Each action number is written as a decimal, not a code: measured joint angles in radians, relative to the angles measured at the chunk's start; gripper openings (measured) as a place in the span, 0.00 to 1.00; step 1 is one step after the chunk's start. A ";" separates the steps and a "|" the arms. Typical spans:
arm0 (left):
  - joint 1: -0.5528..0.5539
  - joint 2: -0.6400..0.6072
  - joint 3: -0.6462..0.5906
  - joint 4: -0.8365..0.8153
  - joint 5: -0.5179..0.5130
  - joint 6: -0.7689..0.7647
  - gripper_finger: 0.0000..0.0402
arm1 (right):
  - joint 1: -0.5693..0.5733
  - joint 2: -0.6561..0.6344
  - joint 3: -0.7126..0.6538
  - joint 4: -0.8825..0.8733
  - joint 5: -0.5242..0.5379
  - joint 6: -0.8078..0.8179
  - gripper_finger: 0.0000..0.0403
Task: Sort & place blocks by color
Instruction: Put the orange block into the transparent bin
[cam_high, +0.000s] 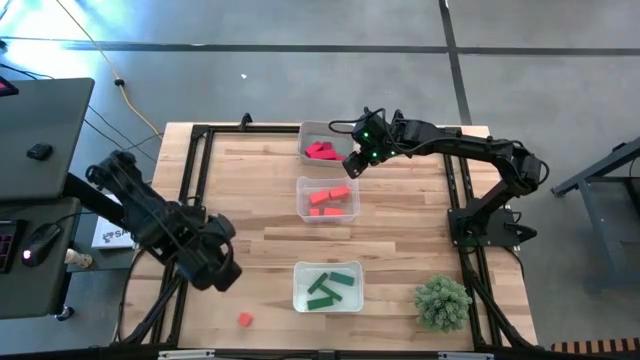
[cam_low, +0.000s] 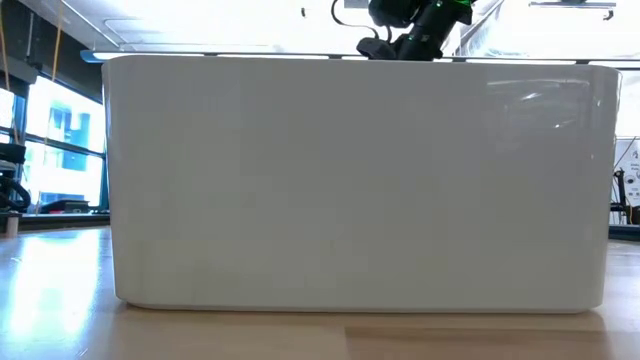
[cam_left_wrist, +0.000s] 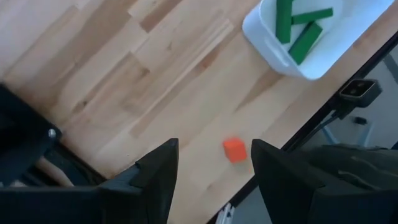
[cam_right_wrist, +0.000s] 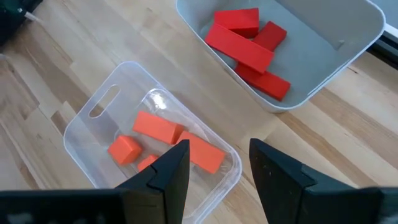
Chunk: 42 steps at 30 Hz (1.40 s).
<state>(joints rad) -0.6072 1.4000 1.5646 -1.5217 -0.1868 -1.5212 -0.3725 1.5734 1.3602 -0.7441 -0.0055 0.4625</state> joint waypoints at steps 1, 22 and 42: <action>-0.007 0.007 0.000 -0.002 0.009 -0.018 0.48 | 0.000 0.000 0.000 0.000 0.000 -0.001 0.39; -0.164 0.226 0.000 0.007 0.207 -0.336 0.56 | 0.000 0.000 0.000 0.000 -0.011 -0.070 0.39; -0.184 0.459 0.000 0.211 0.201 -0.414 0.55 | 0.047 0.000 0.000 0.001 -0.033 -0.018 0.39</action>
<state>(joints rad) -0.7910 1.8593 1.5646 -1.3103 0.0147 -1.9354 -0.3257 1.5730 1.3602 -0.7433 -0.0383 0.4450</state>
